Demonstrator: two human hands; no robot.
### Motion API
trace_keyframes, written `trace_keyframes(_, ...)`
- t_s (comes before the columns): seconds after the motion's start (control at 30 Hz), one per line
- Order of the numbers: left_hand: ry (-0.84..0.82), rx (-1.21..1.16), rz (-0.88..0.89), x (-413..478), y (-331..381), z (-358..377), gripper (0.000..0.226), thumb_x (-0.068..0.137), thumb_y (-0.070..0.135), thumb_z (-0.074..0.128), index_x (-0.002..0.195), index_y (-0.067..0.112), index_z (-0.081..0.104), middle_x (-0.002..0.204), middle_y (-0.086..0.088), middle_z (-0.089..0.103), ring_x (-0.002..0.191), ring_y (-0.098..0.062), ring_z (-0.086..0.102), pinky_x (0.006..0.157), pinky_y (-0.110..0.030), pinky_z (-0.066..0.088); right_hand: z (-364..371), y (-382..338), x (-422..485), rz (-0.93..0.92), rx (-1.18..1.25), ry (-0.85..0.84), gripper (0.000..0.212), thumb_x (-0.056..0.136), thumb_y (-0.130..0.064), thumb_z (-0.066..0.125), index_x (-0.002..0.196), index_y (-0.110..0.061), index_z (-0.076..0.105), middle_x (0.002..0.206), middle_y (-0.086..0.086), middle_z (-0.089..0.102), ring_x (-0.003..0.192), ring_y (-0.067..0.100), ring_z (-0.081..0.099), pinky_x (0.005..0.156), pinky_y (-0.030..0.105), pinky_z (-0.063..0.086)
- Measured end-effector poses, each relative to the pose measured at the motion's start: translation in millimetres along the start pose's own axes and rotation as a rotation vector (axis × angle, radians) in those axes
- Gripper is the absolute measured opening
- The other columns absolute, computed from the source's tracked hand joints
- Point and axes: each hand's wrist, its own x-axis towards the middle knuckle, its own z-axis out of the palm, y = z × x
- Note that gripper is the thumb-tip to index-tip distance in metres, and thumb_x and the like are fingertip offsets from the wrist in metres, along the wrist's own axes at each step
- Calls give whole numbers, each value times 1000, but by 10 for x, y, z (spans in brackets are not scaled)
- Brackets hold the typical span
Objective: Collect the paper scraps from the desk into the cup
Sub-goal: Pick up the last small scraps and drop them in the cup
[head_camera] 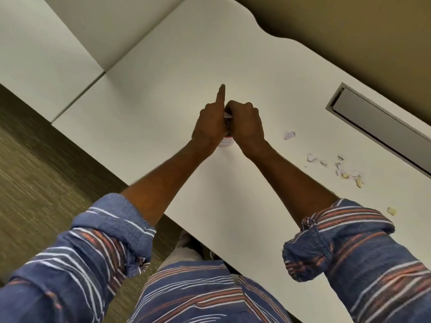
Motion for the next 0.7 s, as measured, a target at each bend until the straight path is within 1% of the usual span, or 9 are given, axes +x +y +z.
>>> trace_keyframes(0.1, -10, -125, 30, -22, -48, -23, 77, 89, 7, 54, 156, 16, 16, 99, 0, 69, 88, -12, 63, 79, -22, 48, 52, 12, 0, 51, 114, -1, 11, 89, -11, 44, 85, -6, 53, 66, -7, 56, 57, 8, 51, 49, 26, 38)
trace_keyframes(0.17, 13, -229, 32, -55, -64, -26, 74, 90, 4, 54, 155, 14, 21, 115, -3, 67, 100, -12, 63, 87, -22, 49, 60, 32, -22, 32, 169, -6, 8, 90, -12, 46, 87, -11, 53, 68, -11, 55, 59, 4, 53, 46, 17, 34)
trace_keyframes(0.2, 30, -279, 22, -75, -71, -21, 73, 90, 2, 55, 154, 14, 23, 121, -4, 65, 107, -12, 63, 91, -22, 49, 55, 41, -32, 12, 176, -19, 8, 87, -10, 49, 92, -11, 55, 76, -7, 61, 65, 5, 57, 49, 20, 40)
trace_keyframes(0.27, 54, -367, -3, -131, -98, 1, 72, 88, 0, 57, 153, 11, 27, 128, -6, 63, 113, -10, 60, 96, -22, 48, 44, 65, -40, 2, 198, -44, 21, 81, -8, 54, 102, -8, 57, 91, 2, 67, 80, 18, 63, 63, 32, 51)
trace_keyframes(0.37, 79, -455, 4, -210, -126, 6, 67, 88, -1, 58, 150, 7, 33, 128, -10, 63, 113, -11, 59, 97, -21, 48, 60, 107, -27, 27, 285, -50, 27, 80, -13, 63, 106, -10, 58, 99, 4, 69, 88, 22, 65, 73, 33, 53)
trace_keyframes(0.47, 116, -484, 28, -264, -108, -31, 60, 85, 7, 58, 144, 8, 44, 129, -11, 62, 118, -18, 60, 102, -32, 51, 98, 131, -20, 29, 325, -16, 27, 81, -14, 66, 108, -10, 61, 103, 5, 70, 91, 21, 66, 77, 32, 54)
trace_keyframes(0.57, 140, -430, 71, -327, -96, -16, 52, 85, 18, 56, 135, 5, 54, 129, -10, 63, 120, -20, 60, 104, -36, 50, 128, 164, -38, 14, 304, 53, 21, 82, -15, 65, 102, -8, 63, 98, 5, 70, 87, 19, 64, 74, 30, 53)
trace_keyframes(0.63, 137, -385, 92, -336, -104, 17, 41, 88, 11, 52, 128, 4, 59, 124, -6, 66, 116, -19, 61, 103, -37, 50, 162, 187, -58, 21, 288, 75, 11, 85, -13, 60, 94, -7, 63, 91, 4, 68, 83, 18, 62, 69, 30, 50)
trace_keyframes(0.7, 135, -338, 117, -310, -97, 49, 33, 89, 12, 50, 118, 10, 65, 114, 1, 69, 107, -15, 63, 99, -34, 52, 193, 210, -66, 9, 242, 69, 6, 86, -13, 58, 84, -8, 60, 82, 1, 63, 75, 16, 57, 61, 27, 40)
